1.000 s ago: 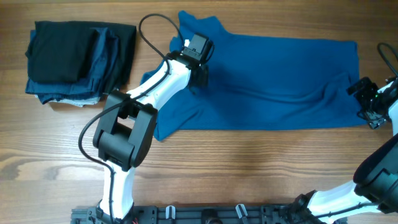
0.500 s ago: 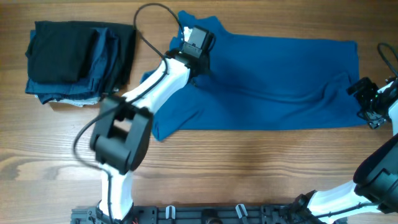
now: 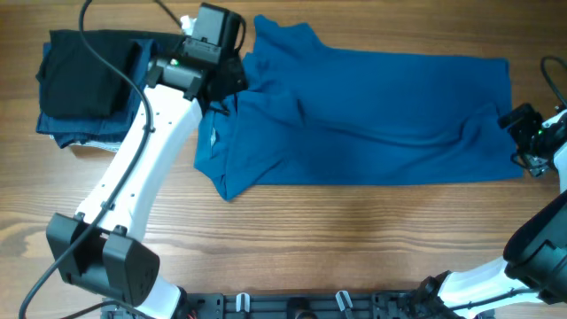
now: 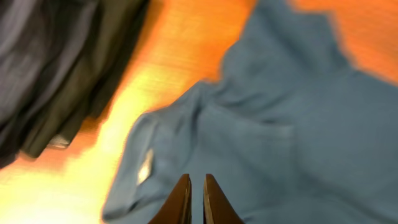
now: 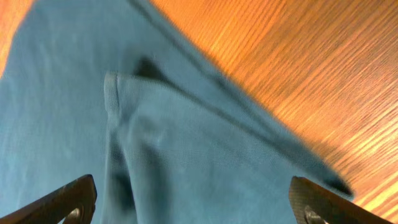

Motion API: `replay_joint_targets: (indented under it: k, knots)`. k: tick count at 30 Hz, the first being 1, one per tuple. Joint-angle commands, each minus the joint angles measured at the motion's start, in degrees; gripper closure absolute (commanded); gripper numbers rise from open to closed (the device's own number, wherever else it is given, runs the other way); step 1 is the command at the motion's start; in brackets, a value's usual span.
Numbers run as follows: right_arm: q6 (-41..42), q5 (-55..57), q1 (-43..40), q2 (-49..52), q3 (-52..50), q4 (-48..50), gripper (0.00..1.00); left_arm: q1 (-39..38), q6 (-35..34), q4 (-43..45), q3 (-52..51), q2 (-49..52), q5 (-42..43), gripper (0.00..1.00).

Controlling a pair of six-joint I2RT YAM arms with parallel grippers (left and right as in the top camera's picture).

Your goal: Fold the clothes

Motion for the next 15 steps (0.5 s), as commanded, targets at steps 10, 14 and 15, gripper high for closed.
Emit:
replay_joint_targets:
  k: [10, 14, 15]
  knots:
    - [-37.13, -14.05, 2.58, 0.81, 0.87, 12.55, 0.17, 3.93, -1.03, -5.29, -2.67, 5.60, 6.14, 0.91]
    - [-40.98, -14.19, 2.80, 3.56, 0.87, 17.84, 0.26, 3.93, -1.03, -5.64, -4.48, 6.78, 6.16, 0.91]
    - [-41.31, -14.73, 2.84, 4.28, 0.87, 19.30, 0.39, 3.93, -1.03, -5.70, -4.98, 6.80, 6.16, 0.91]
